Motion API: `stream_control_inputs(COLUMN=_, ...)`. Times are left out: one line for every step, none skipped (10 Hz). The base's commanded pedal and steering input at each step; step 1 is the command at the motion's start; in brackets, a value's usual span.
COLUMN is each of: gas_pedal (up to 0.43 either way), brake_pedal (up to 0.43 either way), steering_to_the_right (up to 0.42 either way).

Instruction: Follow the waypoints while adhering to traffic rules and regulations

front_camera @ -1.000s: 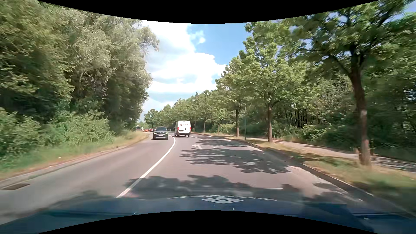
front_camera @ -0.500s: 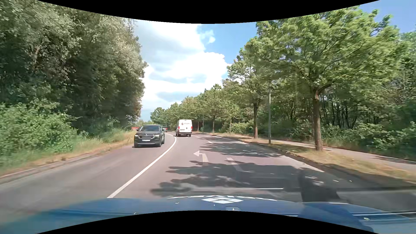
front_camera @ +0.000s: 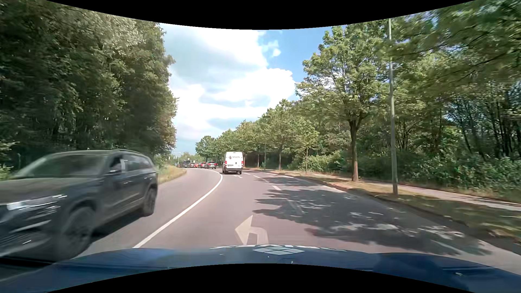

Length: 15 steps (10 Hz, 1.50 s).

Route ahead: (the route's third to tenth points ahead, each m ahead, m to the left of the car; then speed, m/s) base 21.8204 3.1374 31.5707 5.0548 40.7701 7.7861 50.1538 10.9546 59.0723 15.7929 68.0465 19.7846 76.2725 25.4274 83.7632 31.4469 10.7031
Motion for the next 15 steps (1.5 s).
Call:
stream_control_inputs(gas_pedal=0.13, brake_pedal=0.0, steering_to_the_right=-0.041)
stream_control_inputs(gas_pedal=0.13, brake_pedal=0.0, steering_to_the_right=-0.041)
stream_control_inputs(gas_pedal=0.13, brake_pedal=0.0, steering_to_the_right=-0.04)
stream_control_inputs(gas_pedal=0.13, brake_pedal=0.0, steering_to_the_right=-0.039)
stream_control_inputs(gas_pedal=0.13, brake_pedal=0.0, steering_to_the_right=-0.039)
stream_control_inputs(gas_pedal=0.13, brake_pedal=0.0, steering_to_the_right=-0.039)
stream_control_inputs(gas_pedal=0.13, brake_pedal=0.0, steering_to_the_right=-0.039)
stream_control_inputs(gas_pedal=0.13, brake_pedal=0.0, steering_to_the_right=-0.039)
stream_control_inputs(gas_pedal=0.11, brake_pedal=0.0, steering_to_the_right=-0.038)
stream_control_inputs(gas_pedal=0.0, brake_pedal=0.0, steering_to_the_right=-0.036)
stream_control_inputs(gas_pedal=0.0, brake_pedal=0.0, steering_to_the_right=-0.036)
stream_control_inputs(gas_pedal=0.0, brake_pedal=0.0, steering_to_the_right=-0.035)
stream_control_inputs(gas_pedal=0.0, brake_pedal=0.0, steering_to_the_right=-0.034)
stream_control_inputs(gas_pedal=0.0, brake_pedal=0.0, steering_to_the_right=-0.034)
stream_control_inputs(gas_pedal=0.0, brake_pedal=0.0, steering_to_the_right=-0.034)
